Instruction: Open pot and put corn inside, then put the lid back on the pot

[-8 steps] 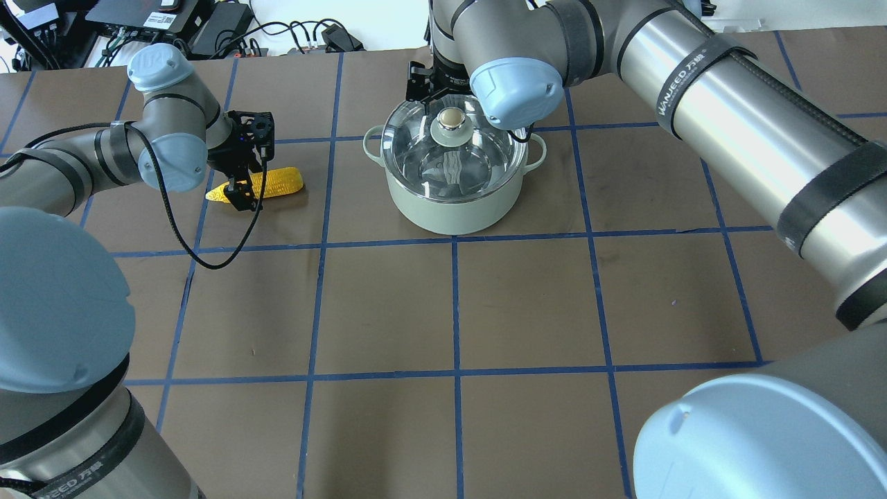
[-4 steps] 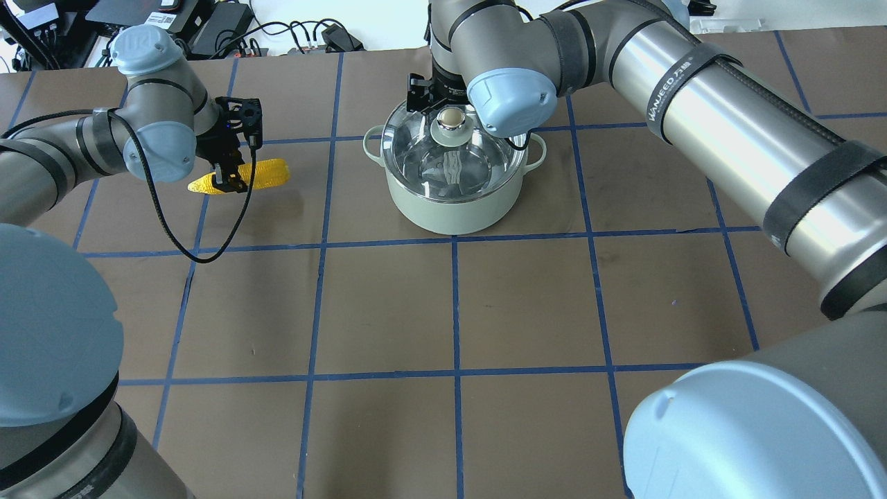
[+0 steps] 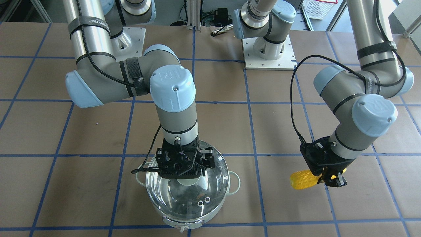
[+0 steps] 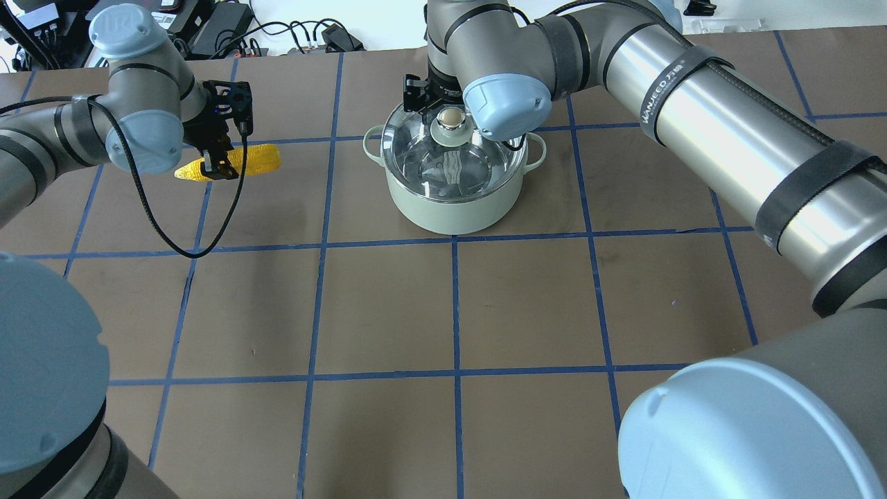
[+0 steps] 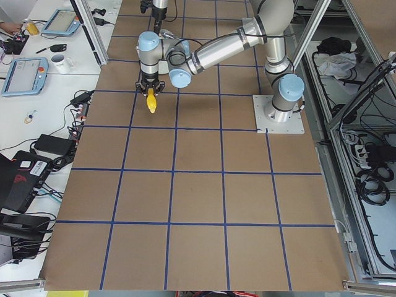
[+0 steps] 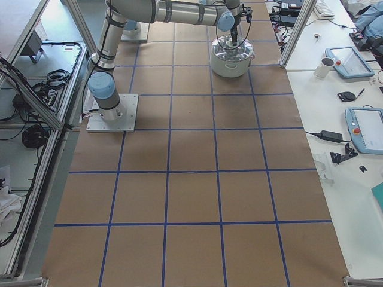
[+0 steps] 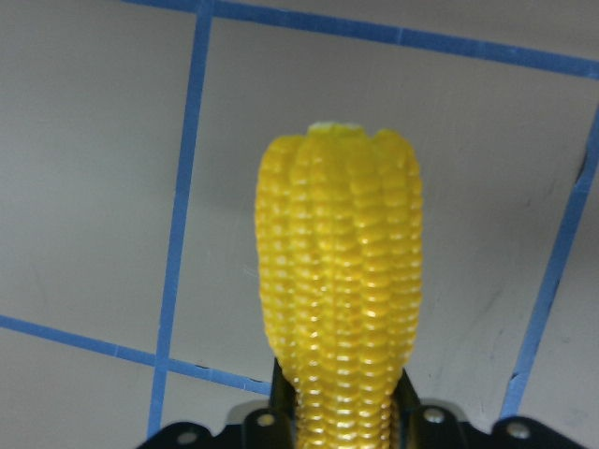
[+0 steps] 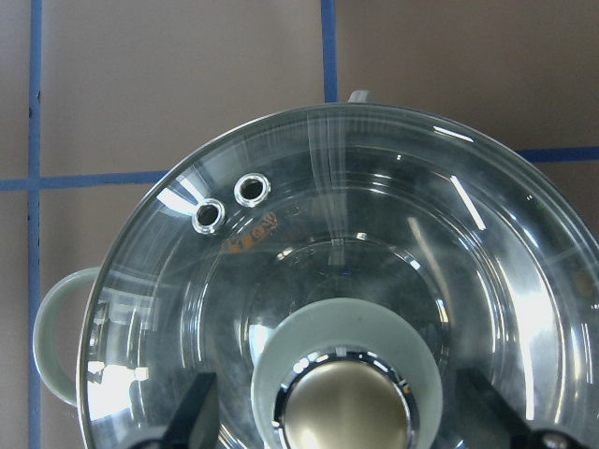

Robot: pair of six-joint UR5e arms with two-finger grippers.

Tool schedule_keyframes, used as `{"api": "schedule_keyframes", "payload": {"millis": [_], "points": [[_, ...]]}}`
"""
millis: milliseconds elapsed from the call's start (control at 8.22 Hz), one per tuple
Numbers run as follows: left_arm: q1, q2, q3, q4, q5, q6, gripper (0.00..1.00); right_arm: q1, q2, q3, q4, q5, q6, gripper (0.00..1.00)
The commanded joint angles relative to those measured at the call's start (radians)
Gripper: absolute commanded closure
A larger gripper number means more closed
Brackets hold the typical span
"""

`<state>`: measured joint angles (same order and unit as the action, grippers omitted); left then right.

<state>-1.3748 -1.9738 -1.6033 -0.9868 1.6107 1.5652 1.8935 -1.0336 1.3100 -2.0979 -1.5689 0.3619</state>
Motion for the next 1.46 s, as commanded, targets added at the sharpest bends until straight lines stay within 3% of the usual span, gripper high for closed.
{"api": "schedule_keyframes", "payload": {"millis": [0,243,608,1095,1338], "points": [[-0.016,0.079,0.003,-0.041,-0.006,-0.016,1.00,0.001,0.003,0.005,-0.027,0.000,-0.001,0.29],[-0.013,0.069,-0.001,-0.038,-0.006,-0.011,1.00,-0.001,0.000,0.023,-0.041,-0.003,-0.007,0.49],[-0.013,0.066,-0.003,-0.033,-0.005,-0.016,1.00,-0.001,-0.005,0.022,-0.039,-0.006,-0.021,0.63],[-0.015,0.064,0.002,-0.030,-0.014,-0.017,1.00,-0.019,-0.116,0.008,-0.016,-0.016,-0.082,0.62],[-0.096,0.084,0.006,-0.020,-0.009,-0.096,1.00,-0.098,-0.242,0.017,0.141,0.004,-0.125,0.62]]}}
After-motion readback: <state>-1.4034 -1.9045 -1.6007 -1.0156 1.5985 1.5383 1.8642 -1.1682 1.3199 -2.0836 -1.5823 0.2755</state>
